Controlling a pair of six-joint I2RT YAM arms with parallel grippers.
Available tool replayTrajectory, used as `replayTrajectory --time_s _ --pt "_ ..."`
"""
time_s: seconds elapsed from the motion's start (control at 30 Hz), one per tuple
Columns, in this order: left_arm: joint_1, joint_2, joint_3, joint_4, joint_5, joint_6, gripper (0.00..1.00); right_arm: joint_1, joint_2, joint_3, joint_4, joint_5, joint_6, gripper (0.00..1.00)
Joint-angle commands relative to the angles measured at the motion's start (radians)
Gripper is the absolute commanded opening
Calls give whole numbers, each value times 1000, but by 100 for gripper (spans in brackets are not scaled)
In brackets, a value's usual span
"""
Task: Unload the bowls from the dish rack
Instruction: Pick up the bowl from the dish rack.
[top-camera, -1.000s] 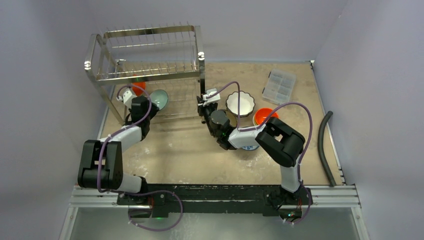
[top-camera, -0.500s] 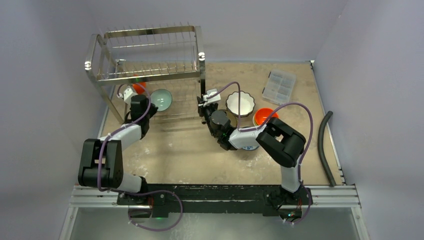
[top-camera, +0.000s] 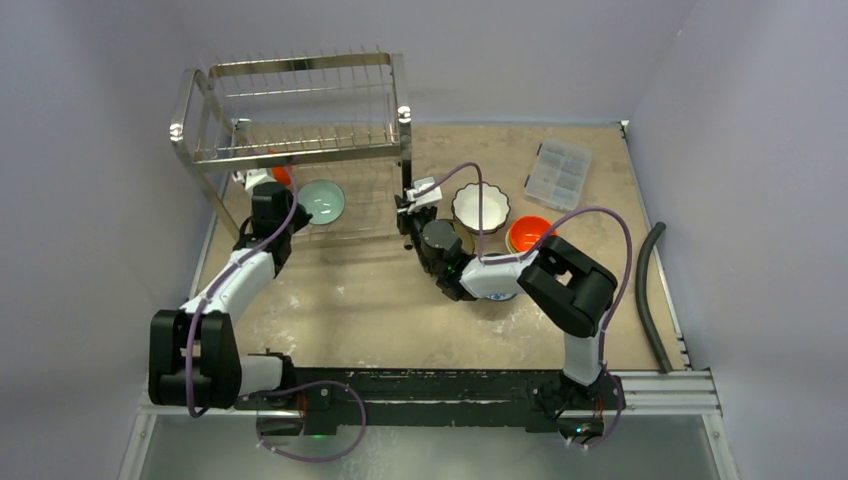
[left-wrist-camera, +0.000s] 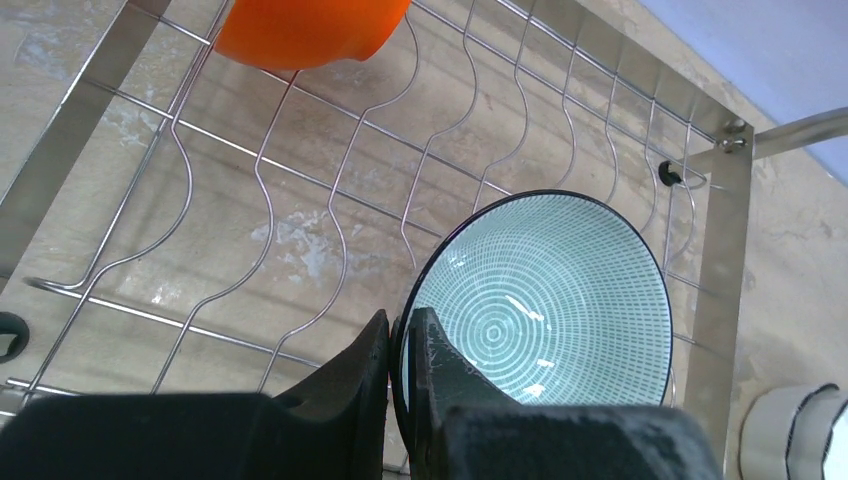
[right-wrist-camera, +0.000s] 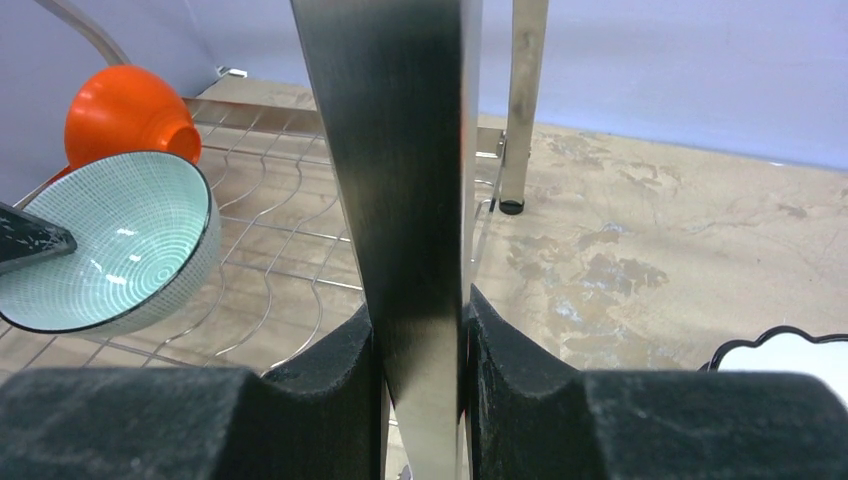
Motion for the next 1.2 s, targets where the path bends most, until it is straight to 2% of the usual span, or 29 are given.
replayTrajectory --time_s 0.0,0.23,0.43,0.57,0.8,1.0,1.17 --pt "1 -90 56 -24 48 57 0 18 -79 -16 22 -13 95 31" --pt "1 -181 34 -105 101 75 0 17 -159 -41 -21 -24 111 57" --pt "0 -247 20 -180 168 80 0 20 -249 -57 -125 -66 121 70" --pt "0 -312 16 -238 198 92 0 19 -338 -93 -213 -83 127 73" --pt "-2 -421 60 -405 277 163 0 20 -504 -134 -469 -142 154 76" --pt "-2 -465 67 -456 408 215 0 19 -618 -115 -691 -253 180 77" --pt "-2 -470 64 -477 413 241 0 17 -652 -99 -788 -349 183 79"
